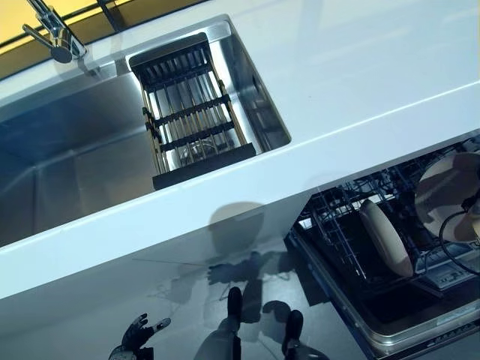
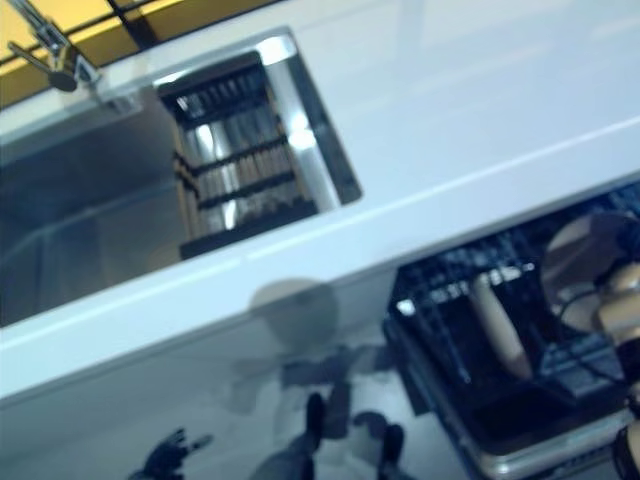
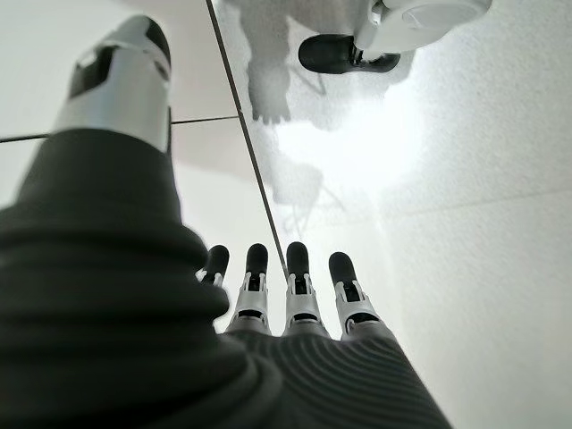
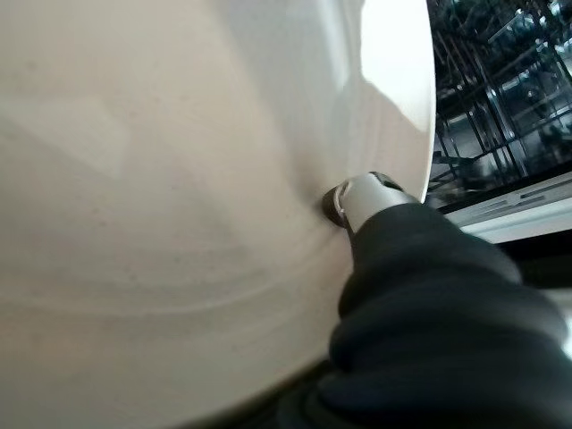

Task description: Take plates into dishwasher

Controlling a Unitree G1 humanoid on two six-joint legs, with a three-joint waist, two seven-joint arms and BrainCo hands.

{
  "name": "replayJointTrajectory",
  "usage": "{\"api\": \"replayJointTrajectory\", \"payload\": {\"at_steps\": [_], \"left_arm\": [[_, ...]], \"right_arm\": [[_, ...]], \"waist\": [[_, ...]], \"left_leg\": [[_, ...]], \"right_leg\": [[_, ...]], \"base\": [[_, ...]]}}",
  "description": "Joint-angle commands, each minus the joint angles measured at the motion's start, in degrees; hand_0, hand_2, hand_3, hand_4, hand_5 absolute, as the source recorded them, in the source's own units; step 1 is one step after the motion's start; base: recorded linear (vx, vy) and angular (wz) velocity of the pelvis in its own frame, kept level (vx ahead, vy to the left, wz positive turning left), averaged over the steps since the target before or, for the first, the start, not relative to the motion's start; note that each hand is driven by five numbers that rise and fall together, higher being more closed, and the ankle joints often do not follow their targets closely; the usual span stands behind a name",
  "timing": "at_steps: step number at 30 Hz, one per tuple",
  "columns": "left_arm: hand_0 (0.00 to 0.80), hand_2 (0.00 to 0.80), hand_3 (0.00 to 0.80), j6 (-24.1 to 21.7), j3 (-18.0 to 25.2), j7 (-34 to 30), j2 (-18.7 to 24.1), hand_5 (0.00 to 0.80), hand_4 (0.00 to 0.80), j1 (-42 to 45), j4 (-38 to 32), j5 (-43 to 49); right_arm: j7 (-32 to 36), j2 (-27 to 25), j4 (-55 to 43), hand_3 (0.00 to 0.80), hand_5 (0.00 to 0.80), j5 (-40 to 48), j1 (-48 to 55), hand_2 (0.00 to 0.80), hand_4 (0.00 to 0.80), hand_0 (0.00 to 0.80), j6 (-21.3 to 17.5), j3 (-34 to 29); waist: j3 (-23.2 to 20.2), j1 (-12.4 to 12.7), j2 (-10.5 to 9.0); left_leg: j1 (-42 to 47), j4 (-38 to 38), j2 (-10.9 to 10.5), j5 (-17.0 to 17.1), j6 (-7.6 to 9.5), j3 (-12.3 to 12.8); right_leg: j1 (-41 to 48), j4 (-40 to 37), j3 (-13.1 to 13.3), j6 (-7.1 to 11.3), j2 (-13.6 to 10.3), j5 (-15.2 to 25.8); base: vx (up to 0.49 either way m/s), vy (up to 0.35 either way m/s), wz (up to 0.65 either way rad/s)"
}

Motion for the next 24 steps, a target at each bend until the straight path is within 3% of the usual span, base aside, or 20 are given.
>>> {"api": "replayJointTrajectory", "payload": {"at_steps": [1,12,17,24], "left_arm": [[0.000,0.000,0.000,-0.6,0.7,0.7,0.6,0.000,0.000,2.1,1.4,-0.5],[0.000,0.000,0.000,-0.3,1.9,0.7,0.0,0.000,0.000,3.2,1.7,2.0],[0.000,0.000,0.000,0.6,2.0,1.2,-0.2,0.000,0.000,4.0,1.5,2.8],[0.000,0.000,0.000,1.4,2.5,1.3,-0.5,0.000,0.000,4.9,1.2,3.8]], "right_arm": [[-0.8,-3.0,-3.4,0.800,0.800,-0.4,0.9,0.800,0.800,0.800,-2.0,0.3],[-3.3,-2.2,-6.8,0.800,0.800,-2.6,6.8,0.800,0.800,0.800,-1.4,-4.2],[-10.2,-3.6,-8.5,0.800,0.800,-10.5,9.0,0.800,0.800,0.800,-0.4,-6.3],[-17.8,-3.3,-12.8,0.800,0.800,-14.2,12.7,0.800,0.800,0.800,-1.6,-8.0]], "waist": [[-2.6,0.6,-2.52],[-4.8,0.3,-4.27],[-6.5,0.4,-5.73],[-8.1,0.7,-6.45]], "left_leg": [[1.6,1.1,-1.9,-5.2,0.24,-0.1],[4.3,0.8,-1.6,-6.0,0.39,0.8],[5.8,0.6,-1.5,-6.5,0.65,1.2],[6.7,0.4,-1.7,-6.8,1.09,0.9]], "right_leg": [[-1.9,0.3,-0.3,2.74,-0.4,2.7],[0.9,-0.6,0.0,2.97,-0.1,2.7],[2.5,-1.3,0.5,3.64,0.1,3.0],[3.8,-2.0,1.1,4.04,0.3,3.1]], "base": [[0.000,0.026,-0.07],[0.012,0.006,-0.05],[0.041,-0.002,0.01],[0.035,0.000,-0.01]]}}
